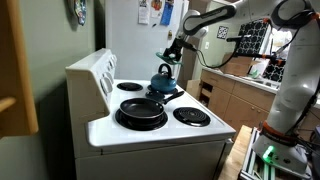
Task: Use the green pot holder to move the blue kettle to the left
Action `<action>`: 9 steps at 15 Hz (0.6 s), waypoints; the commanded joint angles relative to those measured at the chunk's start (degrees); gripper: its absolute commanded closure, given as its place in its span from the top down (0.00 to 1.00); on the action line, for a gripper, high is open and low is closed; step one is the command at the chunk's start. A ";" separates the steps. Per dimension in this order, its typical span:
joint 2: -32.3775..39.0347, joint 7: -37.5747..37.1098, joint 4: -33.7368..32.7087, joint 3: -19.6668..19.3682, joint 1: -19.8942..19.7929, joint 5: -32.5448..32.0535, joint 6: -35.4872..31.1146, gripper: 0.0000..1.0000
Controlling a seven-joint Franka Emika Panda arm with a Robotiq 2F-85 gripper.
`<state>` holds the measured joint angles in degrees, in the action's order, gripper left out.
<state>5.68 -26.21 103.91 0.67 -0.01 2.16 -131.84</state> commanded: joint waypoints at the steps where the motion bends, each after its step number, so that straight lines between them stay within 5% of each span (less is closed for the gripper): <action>1: 2.52 -0.74 -2.78 -0.69 0.44 0.83 2.03 0.00; 9: 5.33 -0.50 -5.04 -0.57 1.14 1.88 1.63 0.00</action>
<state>9.81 -26.29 100.72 0.47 0.44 2.56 -131.43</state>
